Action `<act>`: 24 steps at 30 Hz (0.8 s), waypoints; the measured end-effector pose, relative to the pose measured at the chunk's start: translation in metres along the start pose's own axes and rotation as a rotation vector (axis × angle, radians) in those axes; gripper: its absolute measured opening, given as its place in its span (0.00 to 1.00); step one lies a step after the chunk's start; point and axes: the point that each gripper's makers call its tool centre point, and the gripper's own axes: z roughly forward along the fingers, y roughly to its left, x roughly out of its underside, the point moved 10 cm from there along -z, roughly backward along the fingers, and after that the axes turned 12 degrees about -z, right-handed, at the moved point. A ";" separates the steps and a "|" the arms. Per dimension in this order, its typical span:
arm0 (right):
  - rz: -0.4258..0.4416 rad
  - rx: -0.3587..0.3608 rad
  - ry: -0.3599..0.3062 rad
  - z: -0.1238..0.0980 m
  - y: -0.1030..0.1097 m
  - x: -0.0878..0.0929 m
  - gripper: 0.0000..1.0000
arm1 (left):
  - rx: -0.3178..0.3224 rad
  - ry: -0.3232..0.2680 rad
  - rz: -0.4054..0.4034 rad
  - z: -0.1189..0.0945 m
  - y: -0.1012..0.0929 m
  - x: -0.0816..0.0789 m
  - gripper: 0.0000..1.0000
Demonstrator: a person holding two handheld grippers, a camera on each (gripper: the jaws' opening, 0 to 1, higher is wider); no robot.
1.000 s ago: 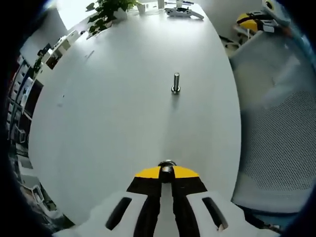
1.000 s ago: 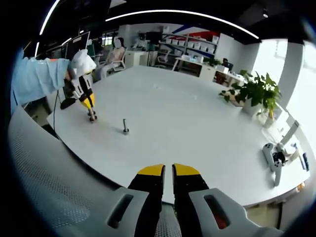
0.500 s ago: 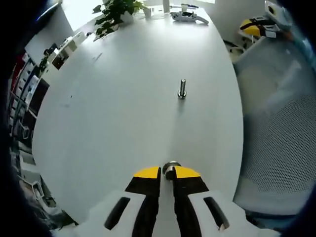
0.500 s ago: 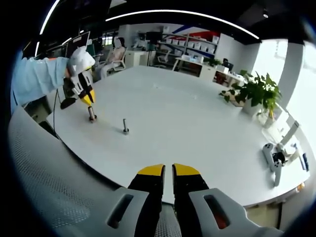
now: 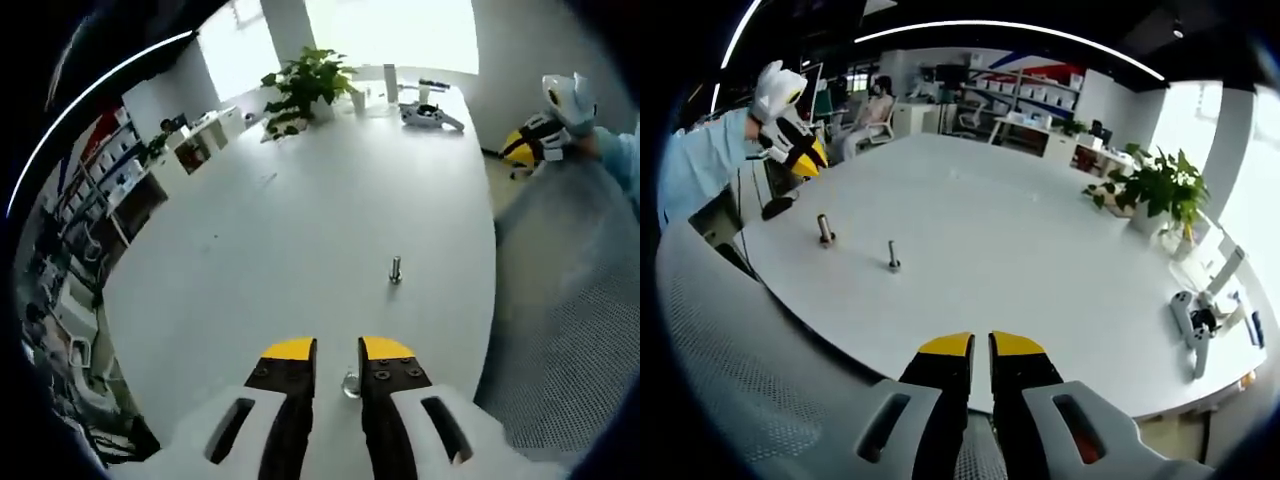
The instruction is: Place the washer onto the threaded stud by aligning its center hole with the stud, sliding it down to the base, and recovering from edge contact or off-axis alignment until the washer reaches the visible bottom stop.
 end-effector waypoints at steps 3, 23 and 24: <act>-0.006 -0.005 0.007 0.000 0.001 0.000 0.09 | -0.041 -0.081 -0.058 -0.019 -0.003 -0.001 0.18; -0.047 -0.022 0.037 0.000 0.005 -0.002 0.11 | -0.097 -0.305 -0.351 -0.072 -0.071 0.064 0.36; -0.054 -0.033 0.043 0.000 0.006 -0.002 0.12 | -0.095 -0.306 -0.364 -0.071 -0.073 0.067 0.36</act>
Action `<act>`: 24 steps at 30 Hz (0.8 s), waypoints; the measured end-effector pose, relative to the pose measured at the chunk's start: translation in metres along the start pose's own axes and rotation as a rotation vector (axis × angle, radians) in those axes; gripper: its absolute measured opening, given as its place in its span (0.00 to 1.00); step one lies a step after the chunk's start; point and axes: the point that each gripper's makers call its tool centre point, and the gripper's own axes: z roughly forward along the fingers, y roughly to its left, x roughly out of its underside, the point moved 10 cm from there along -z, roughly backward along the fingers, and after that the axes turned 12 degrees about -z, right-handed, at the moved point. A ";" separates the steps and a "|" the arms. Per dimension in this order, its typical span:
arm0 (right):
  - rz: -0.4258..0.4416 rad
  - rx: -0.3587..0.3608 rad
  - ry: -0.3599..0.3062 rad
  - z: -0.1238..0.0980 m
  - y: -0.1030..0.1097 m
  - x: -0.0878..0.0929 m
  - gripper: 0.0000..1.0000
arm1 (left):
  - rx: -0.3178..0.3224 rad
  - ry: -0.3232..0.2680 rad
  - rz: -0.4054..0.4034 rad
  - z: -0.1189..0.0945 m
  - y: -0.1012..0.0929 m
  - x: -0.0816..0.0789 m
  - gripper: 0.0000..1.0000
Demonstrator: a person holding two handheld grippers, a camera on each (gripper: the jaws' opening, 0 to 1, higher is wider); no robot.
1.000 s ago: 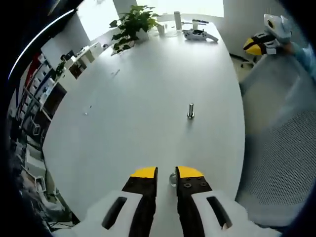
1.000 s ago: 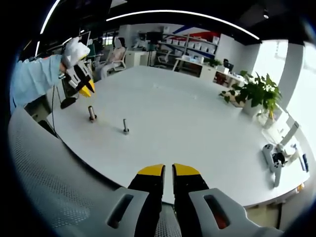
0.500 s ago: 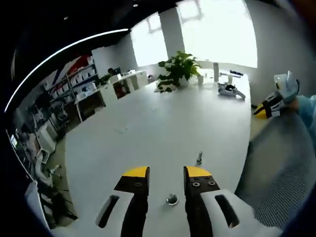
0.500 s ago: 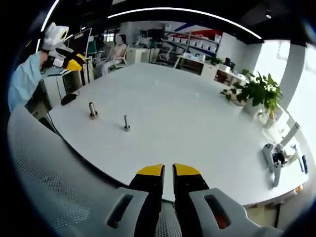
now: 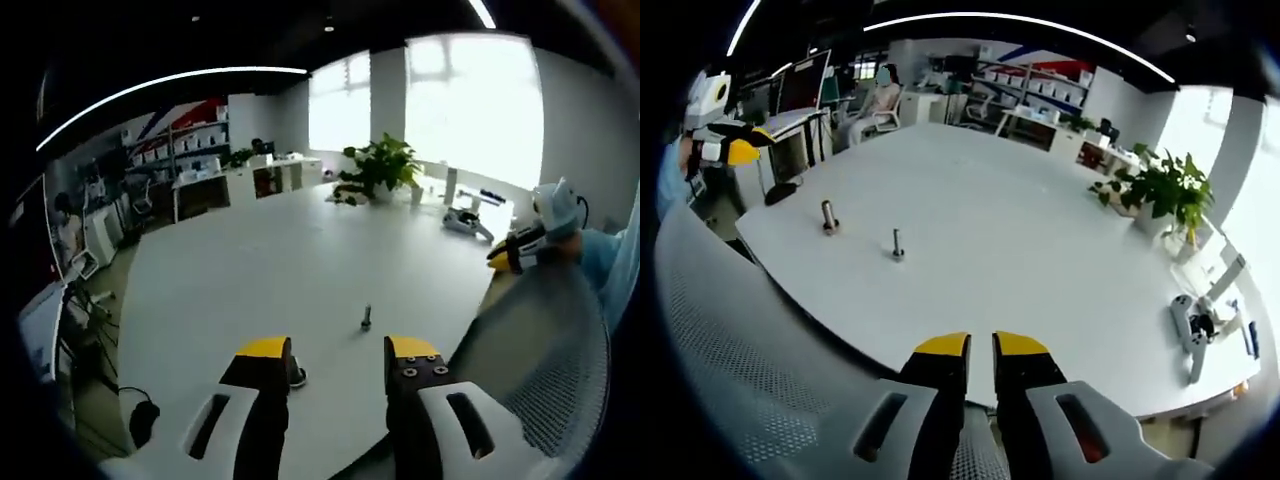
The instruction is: Place the washer onto the threaded stud by aligning its center hole with the stud, sliding it down to the base, and recovering from edge contact or off-axis alignment until the washer reaches the visible bottom stop.
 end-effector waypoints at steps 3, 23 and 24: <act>-0.005 -0.002 -0.007 -0.001 0.000 0.000 0.12 | 0.006 -0.018 -0.054 0.000 -0.008 0.009 0.36; -0.013 -0.005 -0.057 -0.002 -0.006 0.006 0.14 | 0.010 -0.026 -0.168 0.006 -0.035 0.038 0.37; -0.011 -0.012 -0.063 -0.001 -0.006 0.006 0.14 | 0.017 -0.019 -0.165 0.007 -0.036 0.038 0.36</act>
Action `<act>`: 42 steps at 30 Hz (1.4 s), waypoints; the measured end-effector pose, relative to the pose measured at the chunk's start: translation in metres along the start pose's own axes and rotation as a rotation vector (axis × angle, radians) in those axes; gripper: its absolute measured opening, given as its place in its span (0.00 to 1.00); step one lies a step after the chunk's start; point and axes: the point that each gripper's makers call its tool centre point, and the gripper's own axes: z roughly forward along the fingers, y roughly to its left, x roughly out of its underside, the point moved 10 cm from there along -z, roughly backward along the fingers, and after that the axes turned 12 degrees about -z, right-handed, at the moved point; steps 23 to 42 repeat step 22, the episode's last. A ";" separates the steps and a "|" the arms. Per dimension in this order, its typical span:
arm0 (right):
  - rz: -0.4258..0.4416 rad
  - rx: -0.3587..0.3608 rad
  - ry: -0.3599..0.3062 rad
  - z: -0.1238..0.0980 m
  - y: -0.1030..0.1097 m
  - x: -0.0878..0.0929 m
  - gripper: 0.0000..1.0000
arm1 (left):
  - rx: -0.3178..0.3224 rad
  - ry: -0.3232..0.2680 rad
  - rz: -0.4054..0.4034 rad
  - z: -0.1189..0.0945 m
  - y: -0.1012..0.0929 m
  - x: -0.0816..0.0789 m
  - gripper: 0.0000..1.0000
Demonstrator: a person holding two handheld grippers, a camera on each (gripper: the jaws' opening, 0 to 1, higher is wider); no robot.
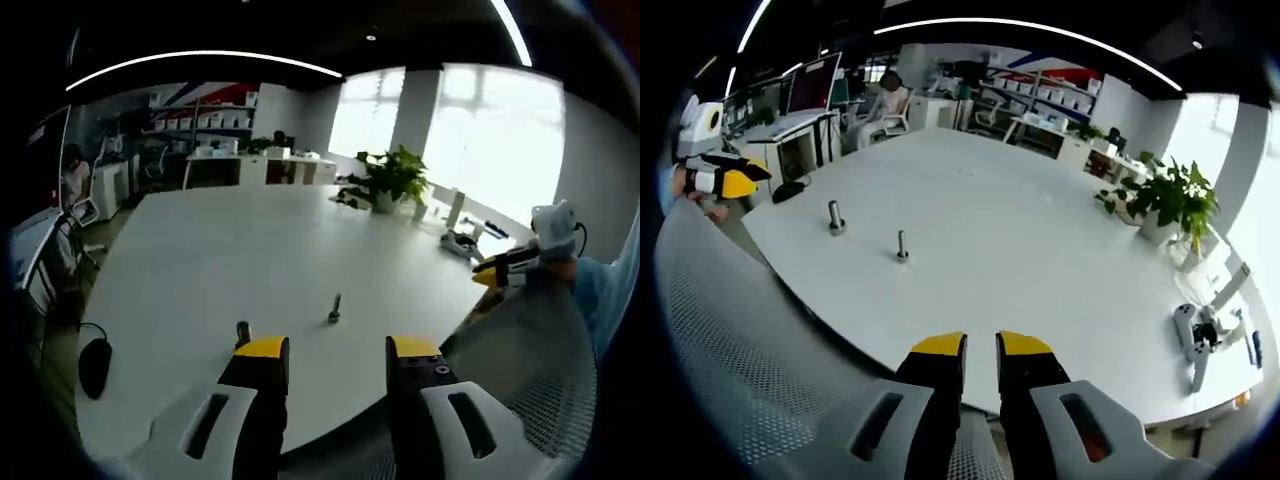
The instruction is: Place the washer onto the threaded stud by aligning its center hole with the stud, sliding it down to the base, and recovering from edge contact or off-axis alignment until the washer reaches the visible bottom stop.
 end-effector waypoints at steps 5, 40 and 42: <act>-0.002 -0.050 0.024 0.003 0.001 0.003 0.14 | 0.004 0.007 0.012 0.001 -0.004 0.000 0.34; -0.013 -0.021 0.017 0.003 -0.001 0.002 0.20 | 0.002 -0.030 0.031 0.000 -0.004 -0.002 0.45; -0.013 -0.021 0.017 0.003 -0.001 0.002 0.20 | 0.002 -0.030 0.031 0.000 -0.004 -0.002 0.45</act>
